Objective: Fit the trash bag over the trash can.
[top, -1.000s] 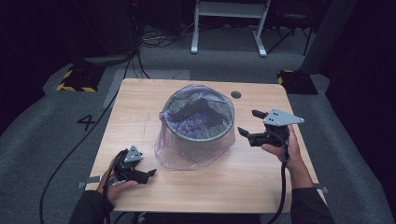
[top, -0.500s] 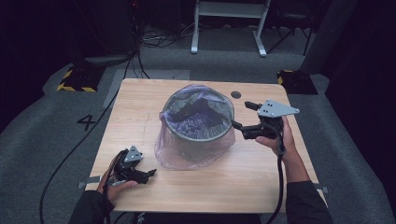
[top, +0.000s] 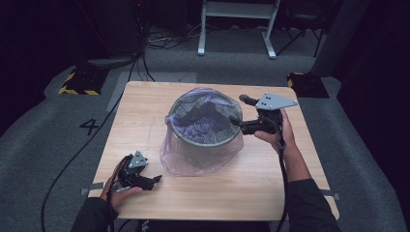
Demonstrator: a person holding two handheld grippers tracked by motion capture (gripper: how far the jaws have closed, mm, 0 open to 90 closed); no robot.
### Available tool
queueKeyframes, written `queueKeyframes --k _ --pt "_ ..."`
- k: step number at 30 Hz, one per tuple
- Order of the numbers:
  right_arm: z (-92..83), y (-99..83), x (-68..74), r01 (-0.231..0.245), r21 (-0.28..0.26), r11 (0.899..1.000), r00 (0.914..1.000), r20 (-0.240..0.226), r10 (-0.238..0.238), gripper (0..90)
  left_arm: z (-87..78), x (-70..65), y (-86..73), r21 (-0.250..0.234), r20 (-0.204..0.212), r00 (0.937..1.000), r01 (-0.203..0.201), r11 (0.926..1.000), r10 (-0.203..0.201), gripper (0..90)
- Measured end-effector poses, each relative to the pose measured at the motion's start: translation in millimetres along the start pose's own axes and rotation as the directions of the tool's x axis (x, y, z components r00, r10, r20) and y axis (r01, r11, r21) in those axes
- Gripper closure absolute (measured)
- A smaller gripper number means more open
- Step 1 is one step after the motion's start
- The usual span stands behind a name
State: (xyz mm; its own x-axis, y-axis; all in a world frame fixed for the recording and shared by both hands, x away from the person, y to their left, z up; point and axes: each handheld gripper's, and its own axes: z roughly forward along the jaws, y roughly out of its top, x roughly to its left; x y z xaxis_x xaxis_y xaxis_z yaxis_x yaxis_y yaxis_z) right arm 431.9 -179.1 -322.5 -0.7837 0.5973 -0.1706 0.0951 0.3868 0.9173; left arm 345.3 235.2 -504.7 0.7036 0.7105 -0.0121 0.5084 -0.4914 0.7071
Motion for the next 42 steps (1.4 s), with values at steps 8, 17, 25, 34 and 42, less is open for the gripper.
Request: queueKeyframes --k 8,17,25,34,42 --pt "20.2 9.5 -2.1 0.004 0.034 0.999 0.9998 -0.022 -0.003 18.5 0.1 -0.1 -0.1 -0.001 -0.001 1.0000 0.001 1.0000 -0.001 11.1" --pt "36.2 15.2 -4.2 -0.018 0.056 0.998 0.9998 -0.011 0.018 19.5 0.0 -0.1 0.0 0.001 0.000 1.0000 0.001 1.0000 -0.001 11.1" --pt "45.2 17.4 -1.7 0.003 0.087 0.996 0.9996 -0.029 -0.001 19.4 0.1 -0.2 -0.1 -0.001 0.000 1.0000 0.001 1.0000 -0.001 11.2" --pt "54.2 18.6 3.8 0.027 0.131 0.991 0.9978 -0.064 -0.018 20.9 0.0 -0.1 -0.1 0.000 0.001 1.0000 0.001 1.0000 -0.001 11.2" --pt "59.6 19.5 6.9 0.023 0.167 0.986 0.9938 -0.111 -0.005 23.3 0.1 -0.2 -0.1 -0.001 0.000 1.0000 0.001 1.0000 -0.001 11.2"
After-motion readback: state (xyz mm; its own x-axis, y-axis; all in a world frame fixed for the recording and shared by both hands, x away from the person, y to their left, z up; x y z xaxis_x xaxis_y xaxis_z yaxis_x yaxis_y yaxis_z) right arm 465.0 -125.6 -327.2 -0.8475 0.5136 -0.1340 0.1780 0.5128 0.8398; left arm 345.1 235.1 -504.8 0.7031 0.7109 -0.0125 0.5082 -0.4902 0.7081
